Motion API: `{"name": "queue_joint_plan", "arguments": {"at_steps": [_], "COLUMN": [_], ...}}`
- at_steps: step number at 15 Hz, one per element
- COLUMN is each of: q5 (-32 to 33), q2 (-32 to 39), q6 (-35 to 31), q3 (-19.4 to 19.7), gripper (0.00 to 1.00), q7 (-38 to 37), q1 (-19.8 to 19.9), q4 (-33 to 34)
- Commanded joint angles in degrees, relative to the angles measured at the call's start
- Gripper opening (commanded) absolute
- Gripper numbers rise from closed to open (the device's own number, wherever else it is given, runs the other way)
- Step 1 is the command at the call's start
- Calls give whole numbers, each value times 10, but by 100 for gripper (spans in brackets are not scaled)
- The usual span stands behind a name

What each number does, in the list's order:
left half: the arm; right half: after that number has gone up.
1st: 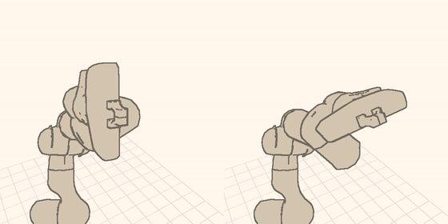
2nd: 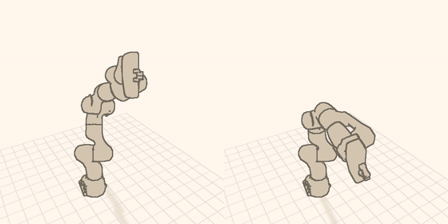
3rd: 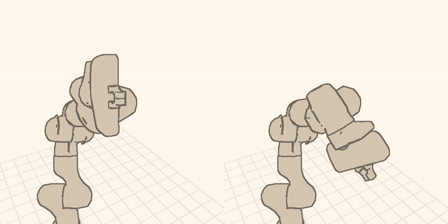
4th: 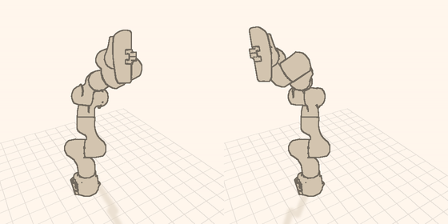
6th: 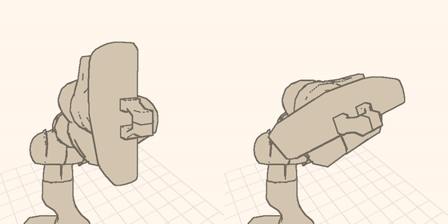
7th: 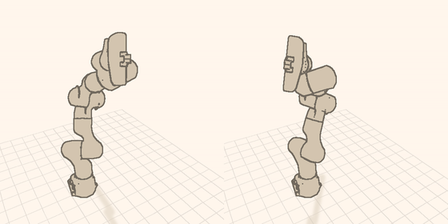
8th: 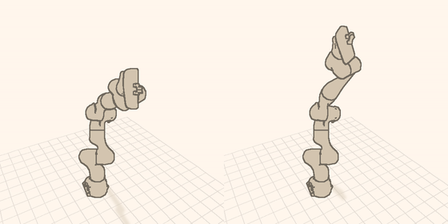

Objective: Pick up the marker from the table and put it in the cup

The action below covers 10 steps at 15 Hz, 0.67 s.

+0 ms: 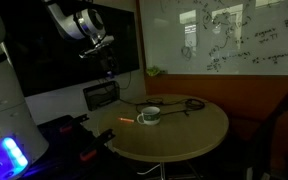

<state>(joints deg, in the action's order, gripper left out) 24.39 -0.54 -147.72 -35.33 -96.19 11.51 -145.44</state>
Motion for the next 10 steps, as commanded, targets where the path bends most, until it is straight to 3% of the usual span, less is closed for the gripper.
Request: {"name": "queue_joint_plan", "arguments": {"at_steps": [1,5,7,10], "q5": [0,5,7,62], "q2": [0,35,76,150], "q6": [0,-22,-13,-9], "q3": [0,2,1,20], "gripper": [100,100,100,100], "q7": [0,14,-11,-72], "q1": [0,2,-1,-13], "q4": [0,10,28,61]}}
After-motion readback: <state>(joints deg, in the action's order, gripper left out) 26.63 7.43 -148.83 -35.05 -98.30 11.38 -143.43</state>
